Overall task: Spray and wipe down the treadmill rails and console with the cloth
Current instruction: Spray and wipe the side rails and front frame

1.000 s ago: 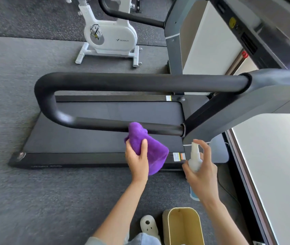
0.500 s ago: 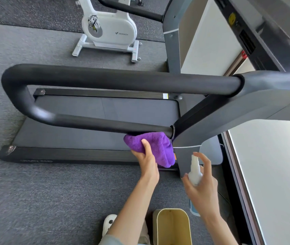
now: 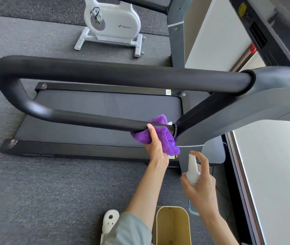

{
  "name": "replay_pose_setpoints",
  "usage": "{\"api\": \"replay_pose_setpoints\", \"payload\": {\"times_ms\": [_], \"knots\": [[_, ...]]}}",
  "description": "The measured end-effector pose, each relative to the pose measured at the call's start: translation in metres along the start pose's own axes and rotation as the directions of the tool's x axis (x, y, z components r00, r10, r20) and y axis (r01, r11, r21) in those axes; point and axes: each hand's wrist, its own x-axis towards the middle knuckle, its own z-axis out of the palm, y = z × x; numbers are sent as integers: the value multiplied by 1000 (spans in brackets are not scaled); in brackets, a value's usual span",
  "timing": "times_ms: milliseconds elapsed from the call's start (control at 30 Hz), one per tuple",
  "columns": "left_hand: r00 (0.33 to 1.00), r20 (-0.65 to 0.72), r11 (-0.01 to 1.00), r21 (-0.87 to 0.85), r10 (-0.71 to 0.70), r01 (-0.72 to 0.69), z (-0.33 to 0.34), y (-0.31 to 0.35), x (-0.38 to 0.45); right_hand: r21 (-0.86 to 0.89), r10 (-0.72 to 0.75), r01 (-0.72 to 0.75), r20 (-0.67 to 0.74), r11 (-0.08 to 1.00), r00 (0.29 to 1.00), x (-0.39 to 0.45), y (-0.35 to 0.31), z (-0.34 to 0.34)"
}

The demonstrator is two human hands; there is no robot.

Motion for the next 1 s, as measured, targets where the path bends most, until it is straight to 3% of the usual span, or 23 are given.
{"api": "replay_pose_setpoints", "payload": {"times_ms": [167,300,433,567,667,800,1000], "knots": [[985,-26,985,-5,173,-173,-22,51,8,-7,-29,29,30,1000,999,7,-9,0],[940,-144,948,-32,309,-317,-55,104,31,11,-70,70,27,997,997,13,-19,8],[947,-91,951,20,308,-307,-41,75,21,36,-67,67,2,997,998,16,-21,15],[993,11,993,8,118,-118,-7,20,-4,63,-44,45,-18,997,999,17,-17,12],[996,13,996,-21,86,-86,3,4,-8,64,-31,33,-28,997,999,17,-15,9],[992,-44,993,-26,117,-118,-12,29,0,44,-49,49,-2,998,999,16,-19,12],[925,-145,931,-49,352,-362,-60,122,29,20,-133,132,81,991,988,20,-43,34]]}}
